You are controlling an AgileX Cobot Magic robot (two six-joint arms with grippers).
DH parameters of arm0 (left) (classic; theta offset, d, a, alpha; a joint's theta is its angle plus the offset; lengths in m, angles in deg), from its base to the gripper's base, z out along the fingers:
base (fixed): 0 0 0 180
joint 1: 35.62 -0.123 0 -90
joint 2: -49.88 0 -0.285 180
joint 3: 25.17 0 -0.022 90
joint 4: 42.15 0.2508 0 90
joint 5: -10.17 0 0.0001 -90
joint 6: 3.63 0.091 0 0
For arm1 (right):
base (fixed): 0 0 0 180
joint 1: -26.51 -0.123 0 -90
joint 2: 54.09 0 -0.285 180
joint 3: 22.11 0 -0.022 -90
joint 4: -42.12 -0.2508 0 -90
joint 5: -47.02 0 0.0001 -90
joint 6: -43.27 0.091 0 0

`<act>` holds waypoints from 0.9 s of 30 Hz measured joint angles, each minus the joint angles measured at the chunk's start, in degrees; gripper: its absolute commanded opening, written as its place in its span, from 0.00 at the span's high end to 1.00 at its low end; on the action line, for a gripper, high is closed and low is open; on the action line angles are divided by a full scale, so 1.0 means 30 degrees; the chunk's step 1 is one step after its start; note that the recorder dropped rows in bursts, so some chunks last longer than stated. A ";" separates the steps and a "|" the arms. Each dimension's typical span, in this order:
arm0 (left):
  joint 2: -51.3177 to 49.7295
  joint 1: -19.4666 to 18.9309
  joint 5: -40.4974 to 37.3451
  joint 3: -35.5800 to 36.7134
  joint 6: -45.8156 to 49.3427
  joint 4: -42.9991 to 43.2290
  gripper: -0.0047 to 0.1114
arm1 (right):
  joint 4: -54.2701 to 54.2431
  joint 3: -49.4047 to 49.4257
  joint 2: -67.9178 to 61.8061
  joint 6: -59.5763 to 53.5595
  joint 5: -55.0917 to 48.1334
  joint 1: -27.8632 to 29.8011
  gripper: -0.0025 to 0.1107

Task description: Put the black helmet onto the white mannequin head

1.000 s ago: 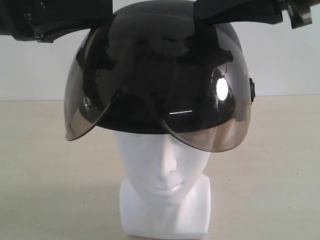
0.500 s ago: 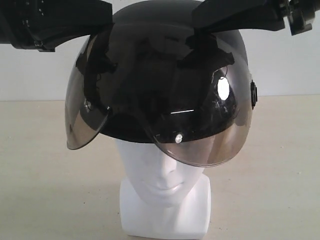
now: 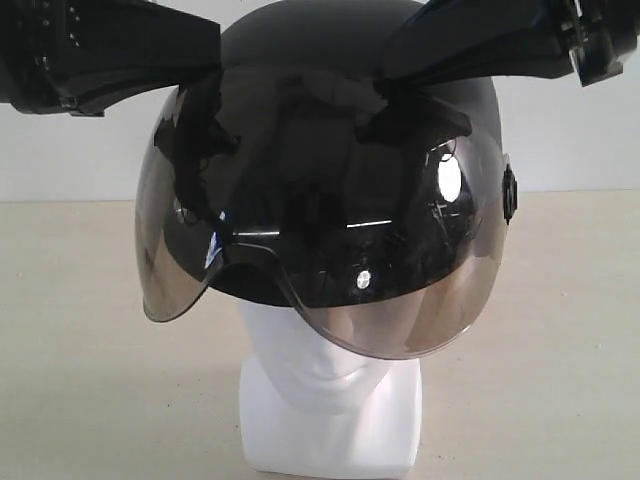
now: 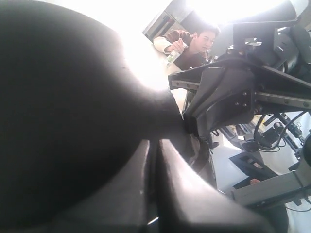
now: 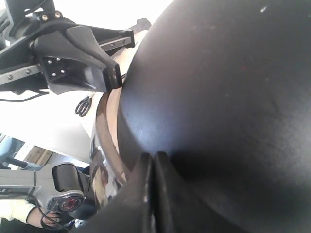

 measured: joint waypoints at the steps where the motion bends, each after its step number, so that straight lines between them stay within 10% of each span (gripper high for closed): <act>1: 0.0000 0.0000 0.0000 0.0101 0.0000 -0.0050 0.92 | 0.0000 0.0000 0.0000 0.0000 0.0000 0.0000 0.98; 27: 0.0832 0.0156 0.1381 0.2793 0.0131 0.0134 0.92 | -0.0359 0.1660 0.0110 -0.0152 -0.1531 -0.0204 0.98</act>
